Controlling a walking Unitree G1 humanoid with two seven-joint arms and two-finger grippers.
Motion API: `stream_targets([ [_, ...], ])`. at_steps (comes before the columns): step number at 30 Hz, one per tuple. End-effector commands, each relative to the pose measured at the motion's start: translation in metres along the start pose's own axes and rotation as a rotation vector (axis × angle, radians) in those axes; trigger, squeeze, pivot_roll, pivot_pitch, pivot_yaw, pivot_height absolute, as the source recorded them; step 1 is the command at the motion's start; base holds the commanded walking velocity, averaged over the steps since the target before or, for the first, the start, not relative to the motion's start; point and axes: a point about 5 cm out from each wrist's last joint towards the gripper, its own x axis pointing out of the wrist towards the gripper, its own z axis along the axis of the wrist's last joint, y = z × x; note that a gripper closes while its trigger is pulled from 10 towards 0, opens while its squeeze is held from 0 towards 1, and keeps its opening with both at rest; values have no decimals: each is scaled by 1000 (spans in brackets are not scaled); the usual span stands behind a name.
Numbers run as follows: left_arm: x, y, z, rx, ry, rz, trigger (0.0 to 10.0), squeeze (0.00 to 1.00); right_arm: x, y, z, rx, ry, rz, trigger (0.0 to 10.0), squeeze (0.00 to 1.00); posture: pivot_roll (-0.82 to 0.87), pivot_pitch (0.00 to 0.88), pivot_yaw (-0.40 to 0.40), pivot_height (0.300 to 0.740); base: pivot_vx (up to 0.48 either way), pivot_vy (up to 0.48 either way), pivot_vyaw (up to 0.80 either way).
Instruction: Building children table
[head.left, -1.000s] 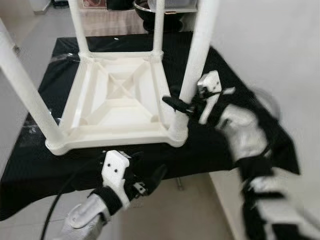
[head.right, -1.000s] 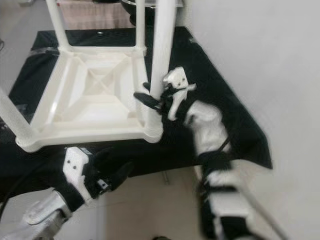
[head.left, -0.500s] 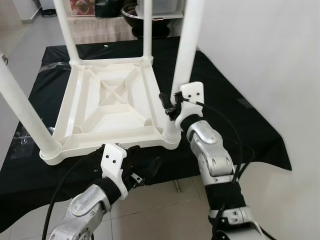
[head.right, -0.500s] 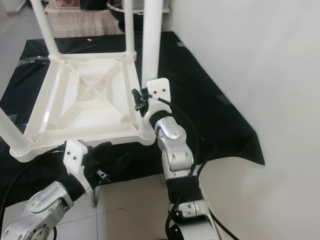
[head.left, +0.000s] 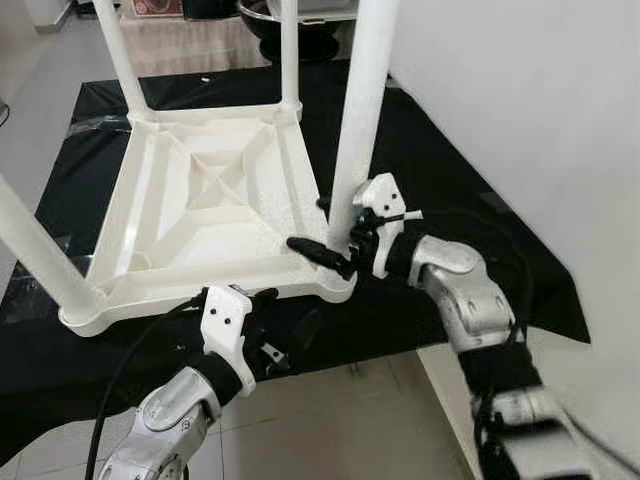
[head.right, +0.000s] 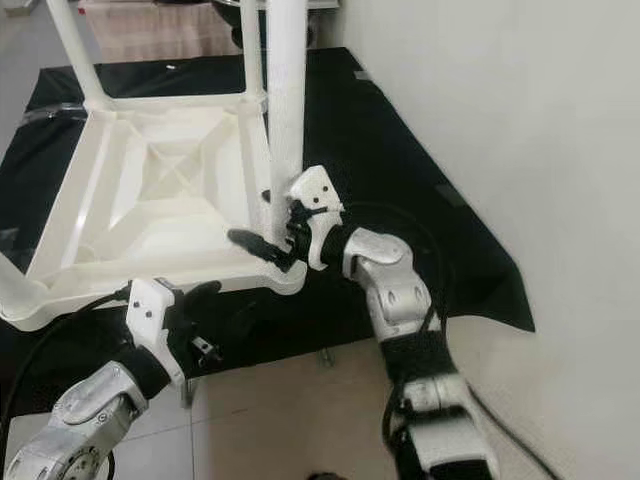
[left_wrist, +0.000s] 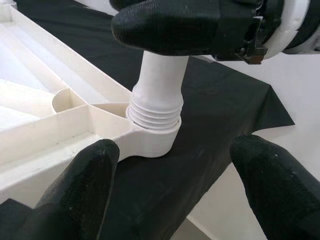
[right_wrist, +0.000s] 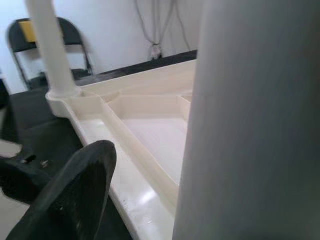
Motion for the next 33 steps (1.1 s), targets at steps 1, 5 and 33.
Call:
stream_targets([
  [1,-6,-5,-1,-6,9,3,10000,0,6,-3,-6,41,22,73,10000,0,8,153,-71,740,0,0,0],
  [5,-11,-8,-1,-15,16,6,10000,0,7,-10,-5,54,25,95,3608,0,31,170,-70,740,0,0,0],
  [33,-5,-4,0,-35,9,0,10000,0,-2,40,-47,196,149,-833,0,0,-65,156,-52,740,0,0,0],
])
